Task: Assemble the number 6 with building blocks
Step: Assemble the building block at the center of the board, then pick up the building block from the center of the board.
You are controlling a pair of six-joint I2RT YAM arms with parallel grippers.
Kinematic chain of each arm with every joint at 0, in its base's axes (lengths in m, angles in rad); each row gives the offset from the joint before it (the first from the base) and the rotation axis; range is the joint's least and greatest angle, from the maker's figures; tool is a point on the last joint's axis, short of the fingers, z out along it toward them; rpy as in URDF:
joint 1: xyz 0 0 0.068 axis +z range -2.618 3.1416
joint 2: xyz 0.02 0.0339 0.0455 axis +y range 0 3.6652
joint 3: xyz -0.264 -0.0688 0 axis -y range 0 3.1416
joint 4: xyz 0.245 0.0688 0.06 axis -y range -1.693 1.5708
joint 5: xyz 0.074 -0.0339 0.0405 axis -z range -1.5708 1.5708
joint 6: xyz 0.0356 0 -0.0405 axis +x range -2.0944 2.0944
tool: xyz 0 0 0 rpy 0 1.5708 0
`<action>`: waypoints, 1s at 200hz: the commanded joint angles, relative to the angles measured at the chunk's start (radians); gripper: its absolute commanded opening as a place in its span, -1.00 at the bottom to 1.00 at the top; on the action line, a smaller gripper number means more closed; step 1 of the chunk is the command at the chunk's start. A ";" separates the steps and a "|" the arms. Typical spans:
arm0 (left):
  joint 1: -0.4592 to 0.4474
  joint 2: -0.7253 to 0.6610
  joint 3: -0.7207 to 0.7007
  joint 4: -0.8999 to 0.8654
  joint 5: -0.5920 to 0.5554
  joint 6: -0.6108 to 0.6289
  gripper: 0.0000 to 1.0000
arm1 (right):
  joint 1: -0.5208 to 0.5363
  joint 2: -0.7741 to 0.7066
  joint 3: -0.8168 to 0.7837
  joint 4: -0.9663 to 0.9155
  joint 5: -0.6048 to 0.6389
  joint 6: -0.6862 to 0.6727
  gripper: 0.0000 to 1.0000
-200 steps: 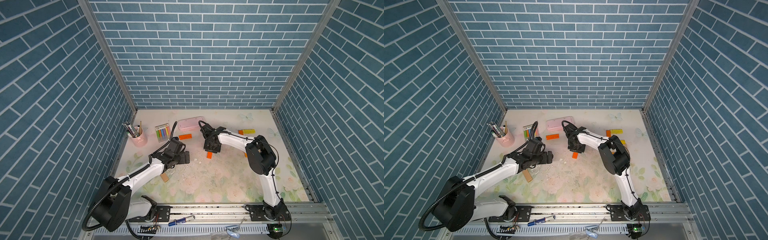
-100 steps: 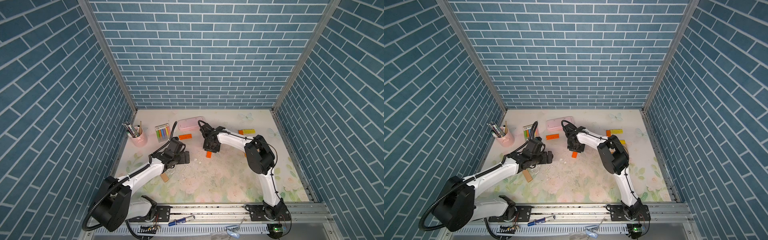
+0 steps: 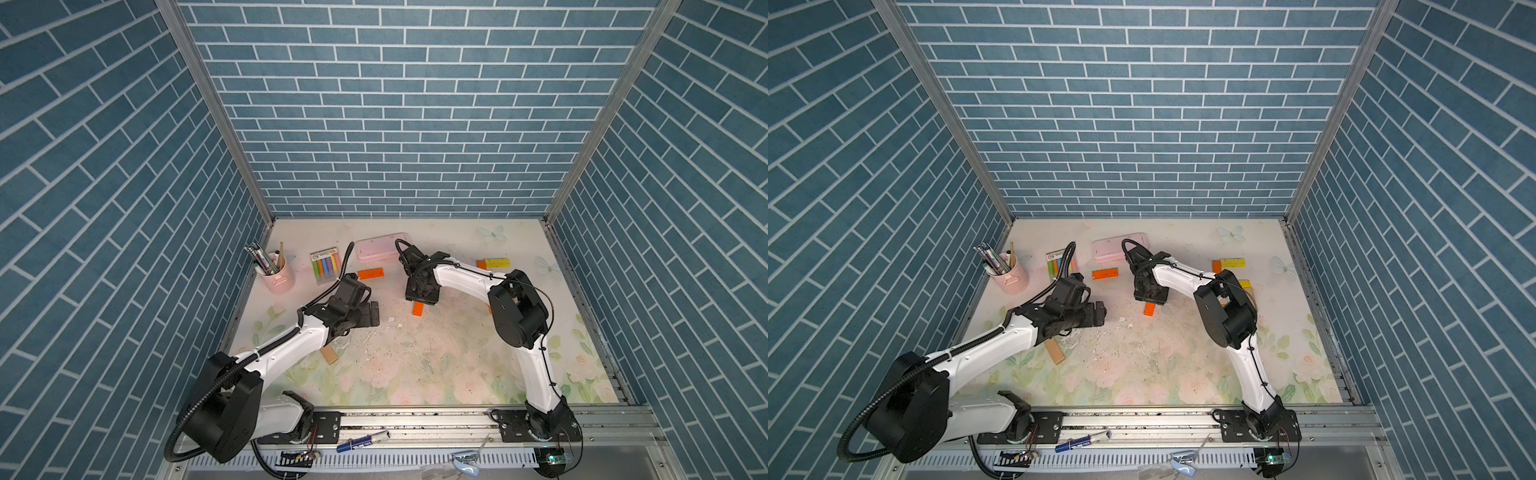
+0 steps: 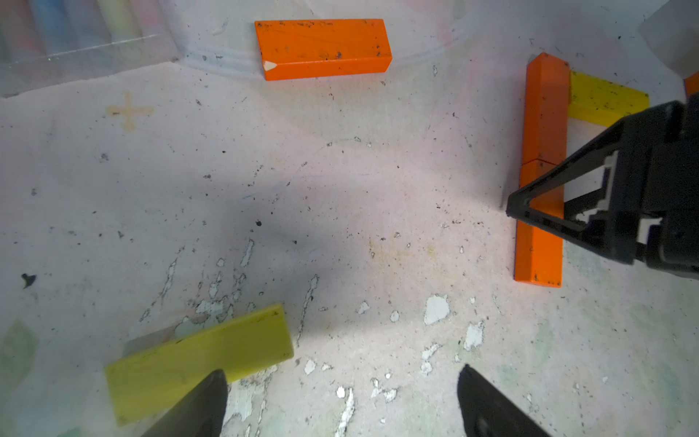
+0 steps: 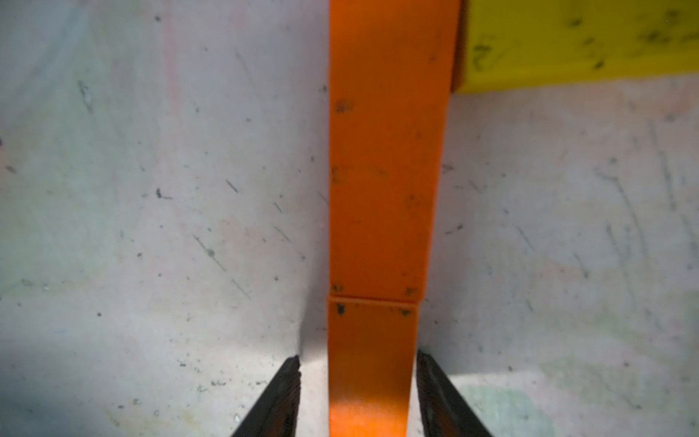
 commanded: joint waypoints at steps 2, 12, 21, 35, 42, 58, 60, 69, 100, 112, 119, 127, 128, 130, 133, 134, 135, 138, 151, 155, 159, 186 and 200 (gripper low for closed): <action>0.008 -0.013 0.045 -0.045 -0.037 -0.006 0.91 | -0.011 -0.014 0.034 -0.060 0.003 -0.045 0.22; 0.007 -0.023 0.052 -0.065 -0.049 -0.010 0.91 | -0.012 -0.050 0.036 -0.057 0.004 -0.060 0.30; 0.007 -0.030 0.059 -0.086 -0.059 -0.018 0.92 | -0.013 -0.079 0.041 -0.063 0.005 -0.076 0.34; 0.009 -0.039 0.068 -0.112 -0.072 -0.026 0.92 | -0.015 -0.134 0.033 -0.065 0.019 -0.097 0.37; 0.012 -0.041 0.073 -0.125 -0.076 -0.031 0.93 | -0.017 -0.165 0.023 -0.061 0.023 -0.115 0.38; 0.014 -0.035 0.091 -0.154 -0.091 -0.043 0.92 | -0.026 -0.249 -0.027 -0.035 0.043 -0.151 0.40; 0.013 -0.033 0.093 -0.158 -0.093 -0.045 0.92 | -0.028 -0.262 -0.039 -0.025 0.044 -0.156 0.39; 0.015 -0.020 0.107 -0.175 -0.103 -0.052 0.92 | -0.039 -0.327 -0.105 0.038 0.036 -0.190 0.40; 0.020 0.063 0.191 -0.233 -0.134 -0.056 0.91 | -0.082 -0.546 -0.400 0.382 -0.028 -0.376 0.39; 0.022 0.110 0.234 -0.253 -0.146 -0.051 0.90 | -0.098 -0.605 -0.486 0.472 -0.028 -0.447 0.39; 0.022 0.141 0.261 -0.264 -0.154 -0.041 0.89 | -0.108 -0.627 -0.517 0.502 -0.021 -0.477 0.38; 0.023 0.178 0.290 -0.269 -0.166 -0.031 0.90 | -0.118 -0.647 -0.548 0.532 -0.019 -0.509 0.38; 0.023 0.181 0.294 -0.270 -0.168 -0.030 0.90 | -0.119 -0.649 -0.552 0.536 -0.018 -0.513 0.38; 0.023 0.193 0.302 -0.272 -0.170 -0.027 0.89 | -0.121 -0.653 -0.559 0.541 -0.019 -0.520 0.38; 0.025 0.205 0.313 -0.276 -0.172 -0.022 0.89 | -0.123 -0.659 -0.569 0.552 -0.021 -0.530 0.38; 0.025 0.212 0.317 -0.277 -0.171 -0.021 0.89 | -0.124 -0.660 -0.573 0.556 -0.021 -0.535 0.38; 0.025 0.217 0.320 -0.278 -0.171 -0.018 0.89 | -0.125 -0.663 -0.575 0.559 -0.021 -0.538 0.38; 0.027 0.232 0.333 -0.281 -0.171 -0.009 0.89 | -0.128 -0.668 -0.586 0.569 -0.022 -0.546 0.38; 0.030 0.300 0.389 -0.300 -0.175 0.027 0.88 | -0.137 -0.694 -0.630 0.610 -0.032 -0.570 0.38; 0.031 0.320 0.407 -0.304 -0.177 0.039 0.88 | -0.140 -0.702 -0.646 0.625 -0.039 -0.574 0.38; 0.033 0.342 0.426 -0.309 -0.177 0.052 0.88 | -0.143 -0.710 -0.661 0.642 -0.049 -0.576 0.38; 0.052 0.475 0.538 -0.325 -0.182 0.133 0.88 | -0.151 -0.741 -0.739 0.739 -0.113 -0.589 0.37; 0.065 0.532 0.578 -0.305 -0.177 0.182 0.90 | -0.152 -0.746 -0.762 0.765 -0.149 -0.595 0.38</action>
